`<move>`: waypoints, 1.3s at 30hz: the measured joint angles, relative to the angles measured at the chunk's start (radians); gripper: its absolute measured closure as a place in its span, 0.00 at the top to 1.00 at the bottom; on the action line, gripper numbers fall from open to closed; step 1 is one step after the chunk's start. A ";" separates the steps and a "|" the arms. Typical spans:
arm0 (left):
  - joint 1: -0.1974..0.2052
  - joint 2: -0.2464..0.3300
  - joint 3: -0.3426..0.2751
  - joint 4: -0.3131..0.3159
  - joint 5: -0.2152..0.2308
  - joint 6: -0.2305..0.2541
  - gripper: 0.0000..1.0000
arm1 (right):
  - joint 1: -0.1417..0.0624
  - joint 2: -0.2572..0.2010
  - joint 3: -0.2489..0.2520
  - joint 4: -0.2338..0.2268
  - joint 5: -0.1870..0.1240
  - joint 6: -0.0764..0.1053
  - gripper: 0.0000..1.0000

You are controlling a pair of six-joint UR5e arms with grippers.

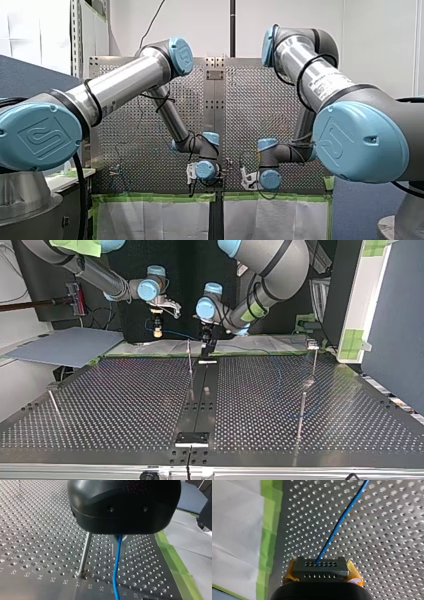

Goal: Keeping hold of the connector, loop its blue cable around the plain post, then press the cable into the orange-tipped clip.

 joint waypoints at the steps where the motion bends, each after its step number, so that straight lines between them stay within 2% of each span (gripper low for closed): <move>1: 0.002 0.000 0.003 -0.001 0.004 -0.002 0.00 | 0.000 0.004 -0.003 0.001 0.000 0.001 0.00; 16: 0.038 -0.001 0.042 -0.015 0.051 -0.032 0.00 | -0.008 0.010 -0.081 0.062 -0.003 0.004 0.00; 27: 0.061 -0.001 0.103 -0.064 0.069 -0.033 0.00 | -0.013 0.010 -0.154 0.112 -0.005 0.004 0.00; 39: 0.074 -0.001 0.161 -0.113 0.073 -0.030 0.00 | -0.019 0.010 -0.252 0.201 -0.007 -0.002 0.00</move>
